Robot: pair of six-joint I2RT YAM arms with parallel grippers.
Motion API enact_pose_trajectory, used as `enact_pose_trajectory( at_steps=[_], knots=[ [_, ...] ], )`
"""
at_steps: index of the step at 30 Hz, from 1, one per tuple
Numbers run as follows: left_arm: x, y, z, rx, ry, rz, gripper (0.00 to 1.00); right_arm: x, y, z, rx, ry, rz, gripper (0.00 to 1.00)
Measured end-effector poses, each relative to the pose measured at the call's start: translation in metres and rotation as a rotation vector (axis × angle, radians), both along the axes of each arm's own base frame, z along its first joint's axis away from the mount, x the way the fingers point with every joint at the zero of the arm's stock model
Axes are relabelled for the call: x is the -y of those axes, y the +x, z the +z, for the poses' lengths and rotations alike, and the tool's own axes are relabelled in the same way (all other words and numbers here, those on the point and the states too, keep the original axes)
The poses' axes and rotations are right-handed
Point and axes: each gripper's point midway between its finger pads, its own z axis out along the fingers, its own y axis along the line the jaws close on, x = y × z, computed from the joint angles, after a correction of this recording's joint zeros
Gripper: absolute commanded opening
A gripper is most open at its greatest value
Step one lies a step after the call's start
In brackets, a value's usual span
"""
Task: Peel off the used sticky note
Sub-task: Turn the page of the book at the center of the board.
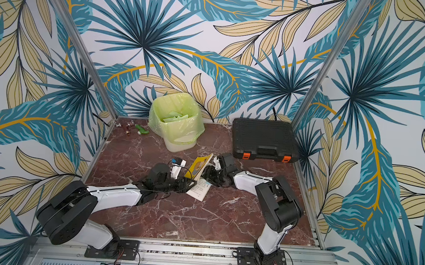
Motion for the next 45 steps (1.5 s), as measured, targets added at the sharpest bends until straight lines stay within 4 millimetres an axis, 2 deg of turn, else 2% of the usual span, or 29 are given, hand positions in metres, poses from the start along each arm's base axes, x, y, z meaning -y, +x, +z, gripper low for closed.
enact_pose_trajectory(
  at_steps=[4, 8, 13, 17, 25, 33, 36, 42, 43, 45],
  knots=[
    [-0.001, -0.002, 0.0, 0.008, 0.019, -0.013, 0.81, -0.004, 0.0, -0.004, -0.006, -0.004, 0.008, 0.76],
    [0.001, -0.006, 0.001, 0.018, 0.045, -0.031, 0.83, -0.006, -0.002, -0.009, -0.017, -0.011, 0.018, 0.8],
    [0.008, -0.004, 0.006, 0.052, 0.136, -0.037, 0.65, -0.009, -0.002, -0.008, -0.013, -0.009, 0.023, 0.8],
    [0.017, -0.002, 0.016, 0.115, 0.236, -0.042, 0.62, -0.012, -0.002, -0.008, -0.015, -0.007, 0.026, 0.81],
    [0.019, -0.006, 0.023, 0.221, 0.503, -0.033, 0.58, -0.018, -0.003, -0.007, -0.012, 0.004, 0.033, 0.81],
    [0.021, -0.008, 0.006, 0.299, 0.828, -0.052, 0.53, -0.023, -0.001, -0.008, -0.016, 0.017, 0.036, 0.81],
    [0.016, -0.007, -0.001, 0.317, 0.931, -0.053, 0.48, -0.023, -0.001, -0.008, -0.016, 0.019, 0.036, 0.81],
    [-0.001, -0.008, -0.011, 0.325, 1.062, -0.055, 0.35, -0.026, 0.001, -0.007, -0.017, 0.027, 0.033, 0.81],
    [-0.003, -0.008, -0.012, 0.327, 1.075, -0.056, 0.32, -0.026, 0.001, -0.007, -0.016, 0.03, 0.032, 0.8],
    [-0.006, -0.008, -0.012, 0.331, 1.095, -0.055, 0.19, -0.027, 0.001, -0.007, -0.016, 0.031, 0.032, 0.8]
  ],
)
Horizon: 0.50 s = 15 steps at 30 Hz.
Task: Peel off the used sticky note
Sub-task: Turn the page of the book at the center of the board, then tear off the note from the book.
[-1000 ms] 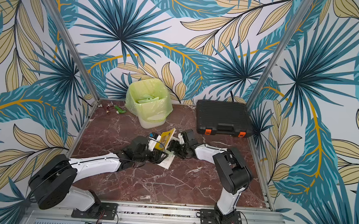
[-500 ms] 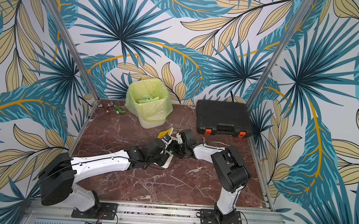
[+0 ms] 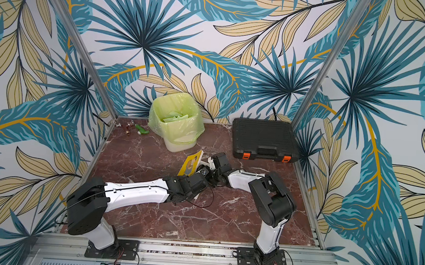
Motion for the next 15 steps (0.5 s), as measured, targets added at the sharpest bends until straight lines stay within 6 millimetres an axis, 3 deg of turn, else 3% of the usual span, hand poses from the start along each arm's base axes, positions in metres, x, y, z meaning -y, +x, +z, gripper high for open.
enact_pose_trajectory(
  at_steps=[4, 9, 15],
  knots=[
    [-0.004, 0.001, 0.002, 0.014, 0.021, 0.005, 0.0, 0.0, 0.0, 0.0, -0.003, 0.001, -0.003, 0.78],
    [-0.012, 0.003, 0.0, -0.03, -0.127, 0.031, 0.0, -0.002, 0.001, -0.001, -0.006, 0.003, -0.004, 0.67],
    [-0.031, 0.006, 0.015, -0.079, -0.416, 0.09, 0.0, -0.008, 0.008, 0.004, 0.013, 0.023, -0.008, 0.5]
  ],
)
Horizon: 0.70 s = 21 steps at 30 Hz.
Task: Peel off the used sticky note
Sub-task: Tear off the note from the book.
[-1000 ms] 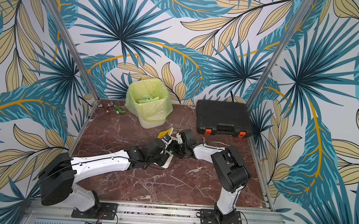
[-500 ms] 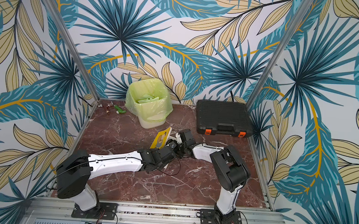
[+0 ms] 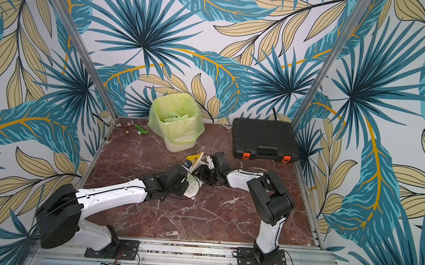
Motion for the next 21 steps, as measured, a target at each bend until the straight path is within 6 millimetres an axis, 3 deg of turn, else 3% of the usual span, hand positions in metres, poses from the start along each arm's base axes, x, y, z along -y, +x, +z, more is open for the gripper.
enact_pose_trajectory(
  at_steps=[15, 21],
  knots=[
    [0.003, 0.001, -0.002, -0.046, -0.164, 0.009, 0.0, -0.002, 0.007, -0.001, -0.001, 0.012, -0.029, 0.01],
    [0.006, 0.001, 0.0, -0.046, -0.177, 0.0, 0.0, 0.009, 0.009, -0.002, -0.015, -0.007, -0.05, 0.0]
  ],
)
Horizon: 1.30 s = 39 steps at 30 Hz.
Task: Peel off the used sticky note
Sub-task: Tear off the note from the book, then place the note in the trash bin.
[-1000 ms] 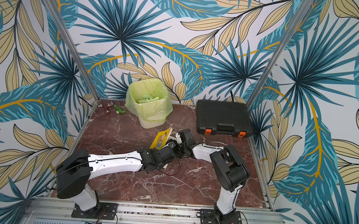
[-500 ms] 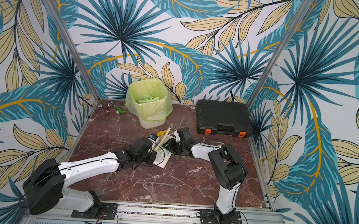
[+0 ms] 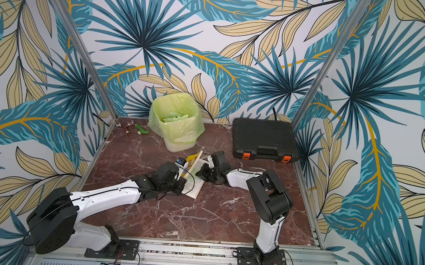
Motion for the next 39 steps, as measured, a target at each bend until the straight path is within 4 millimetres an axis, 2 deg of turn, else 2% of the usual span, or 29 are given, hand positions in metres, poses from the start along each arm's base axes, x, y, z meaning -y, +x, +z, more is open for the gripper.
enact_pose_trajectory(
  at_steps=[15, 20, 26, 29, 31, 35, 39],
  knots=[
    [0.011, 0.0, 0.002, 0.004, -0.028, -0.035, 0.0, 0.053, 0.016, 0.01, -0.007, 0.04, -0.119, 0.0],
    [0.011, 0.0, 0.001, 0.0, -0.025, -0.035, 0.0, 0.074, 0.027, 0.028, 0.032, 0.068, -0.183, 0.0],
    [0.012, 0.0, 0.0, -0.006, -0.022, -0.037, 0.0, 0.086, 0.033, 0.059, 0.107, 0.087, -0.213, 0.0],
    [0.013, 0.0, -0.002, -0.01, -0.023, -0.039, 0.0, 0.09, 0.039, 0.087, 0.18, 0.074, -0.216, 0.0],
    [0.013, 0.0, -0.002, -0.012, -0.024, -0.04, 0.0, 0.091, 0.046, 0.116, 0.256, 0.072, -0.216, 0.0],
    [0.014, -0.001, -0.002, -0.016, -0.029, -0.042, 0.0, 0.084, 0.066, 0.19, 0.443, 0.091, -0.194, 0.0],
    [0.015, -0.001, -0.002, -0.021, -0.037, -0.044, 0.0, 0.057, 0.083, 0.267, 0.622, 0.123, -0.129, 0.0]
  ],
)
